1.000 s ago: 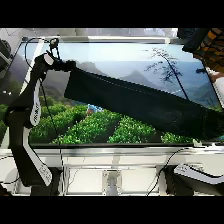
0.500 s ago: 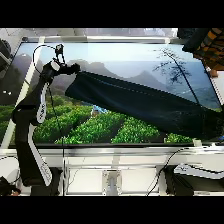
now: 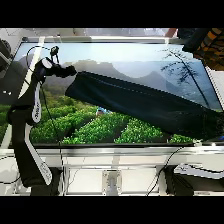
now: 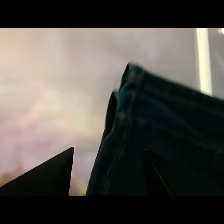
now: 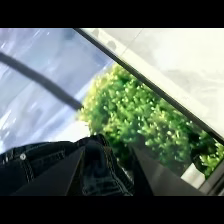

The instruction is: Fold the clothes and pants, and hang the long-sleeved shirts on hangers.

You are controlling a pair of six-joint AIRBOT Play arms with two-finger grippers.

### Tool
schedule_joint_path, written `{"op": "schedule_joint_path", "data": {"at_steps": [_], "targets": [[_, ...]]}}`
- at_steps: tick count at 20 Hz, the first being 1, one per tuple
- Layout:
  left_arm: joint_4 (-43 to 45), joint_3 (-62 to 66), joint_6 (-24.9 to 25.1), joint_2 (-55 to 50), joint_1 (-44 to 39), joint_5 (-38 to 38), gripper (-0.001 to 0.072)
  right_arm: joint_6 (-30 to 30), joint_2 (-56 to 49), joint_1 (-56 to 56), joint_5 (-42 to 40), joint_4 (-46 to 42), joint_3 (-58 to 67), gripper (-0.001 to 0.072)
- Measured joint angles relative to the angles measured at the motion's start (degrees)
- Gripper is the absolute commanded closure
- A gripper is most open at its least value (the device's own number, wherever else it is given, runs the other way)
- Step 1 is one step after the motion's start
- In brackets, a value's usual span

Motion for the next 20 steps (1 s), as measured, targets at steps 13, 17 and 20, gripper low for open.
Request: {"op": "schedule_joint_path", "data": {"at_steps": [13,17,20], "targets": [[-5.88,0.09,1.73,-3.52,2.29,-16.0,0.021,-8.61,0.07,0.76,14.38,15.3,3.5,0.0377],[-6.71,0.11,1.79,-5.25,1.38,-16.94,0.0357,-10.34,0.07,4.81,14.82,17.86,3.5,0.0377],[-6.93,0.11,1.81,-6.32,0.61,-17.07,0.0565,-10.95,0.07,9.05,13.44,18.6,3.5,0.0377]]}}
